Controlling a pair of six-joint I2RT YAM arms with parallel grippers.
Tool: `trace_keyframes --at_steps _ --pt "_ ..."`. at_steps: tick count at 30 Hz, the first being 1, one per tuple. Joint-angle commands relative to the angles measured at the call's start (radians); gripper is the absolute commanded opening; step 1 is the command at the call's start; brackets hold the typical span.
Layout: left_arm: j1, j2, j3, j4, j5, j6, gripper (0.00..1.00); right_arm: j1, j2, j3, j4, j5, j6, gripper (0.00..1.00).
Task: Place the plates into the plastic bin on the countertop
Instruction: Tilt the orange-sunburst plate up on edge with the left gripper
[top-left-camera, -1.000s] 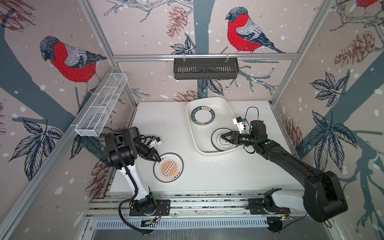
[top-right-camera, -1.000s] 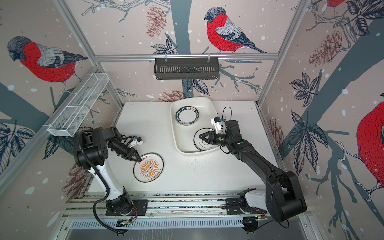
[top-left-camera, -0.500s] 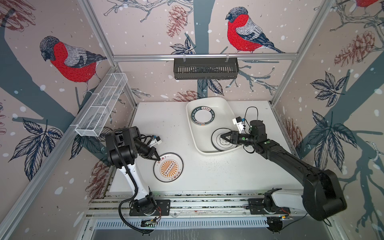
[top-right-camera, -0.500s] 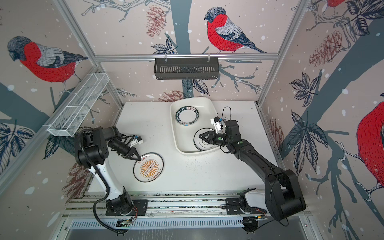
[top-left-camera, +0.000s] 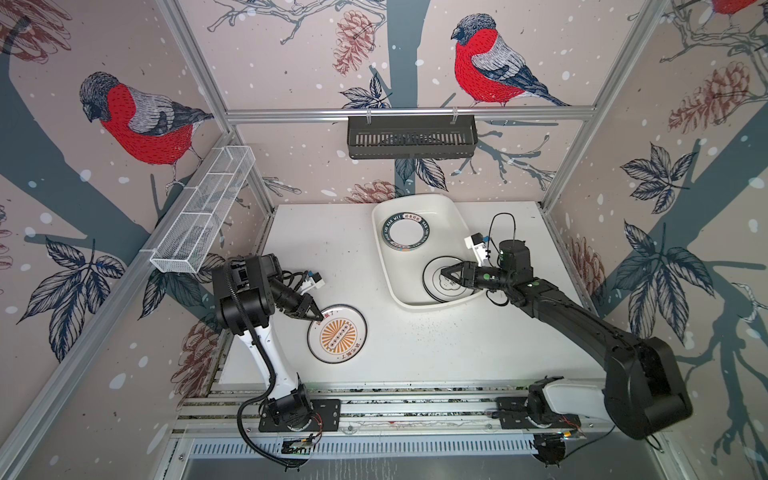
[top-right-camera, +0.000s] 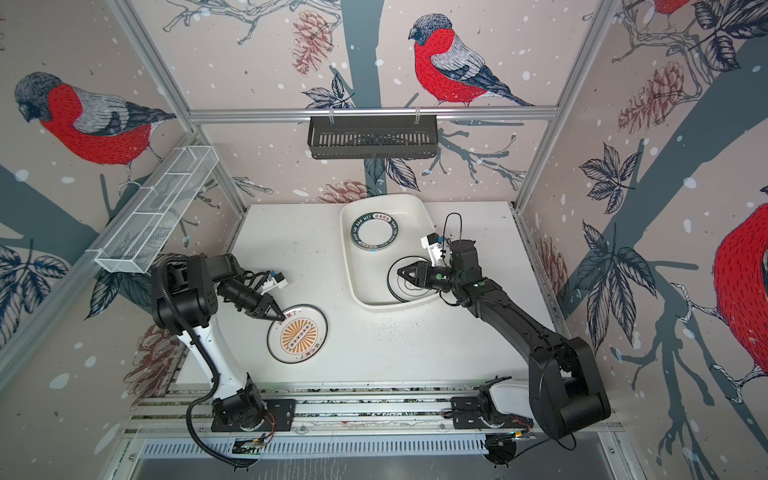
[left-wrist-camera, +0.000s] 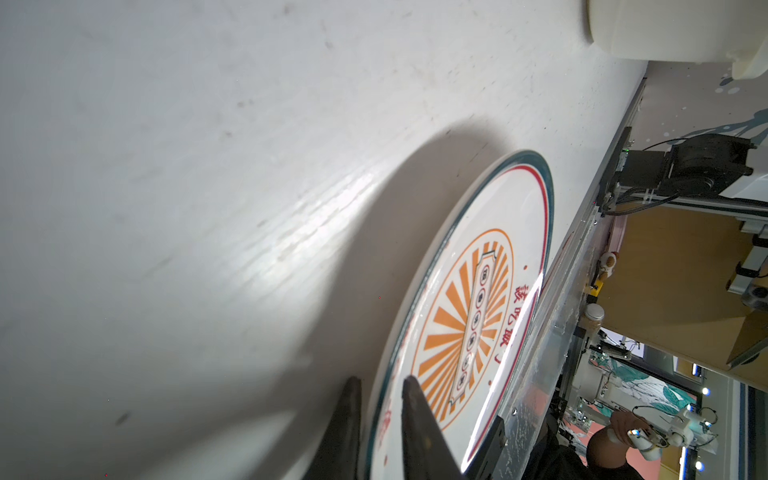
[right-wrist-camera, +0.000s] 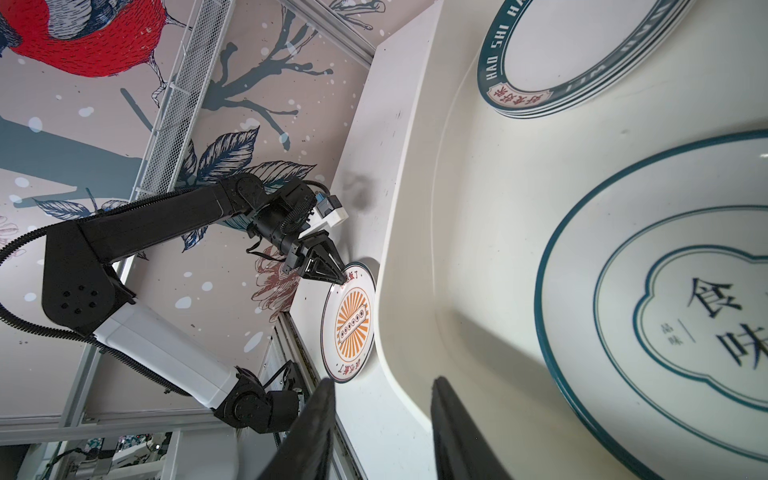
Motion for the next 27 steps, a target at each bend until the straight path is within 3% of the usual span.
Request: trace_keyframes --at_steps 1,3,6,17,27 --pt "0.002 -0.003 -0.003 -0.042 0.027 0.031 0.15 0.0 0.003 0.01 0.027 -0.008 0.008 0.4" --pt "0.002 -0.01 -0.003 -0.045 0.028 0.031 0.12 -0.001 0.001 0.01 0.028 -0.008 0.008 0.4" --pt "0.002 -0.017 0.002 -0.057 0.037 0.031 0.0 -0.003 0.0 0.008 0.028 -0.009 0.008 0.4" --pt "0.002 -0.047 0.081 -0.159 0.081 0.053 0.0 -0.006 0.002 0.018 0.021 -0.002 0.008 0.4" --pt "-0.044 -0.165 0.165 -0.219 0.084 0.034 0.0 -0.012 0.0 0.039 0.005 -0.007 0.001 0.4"
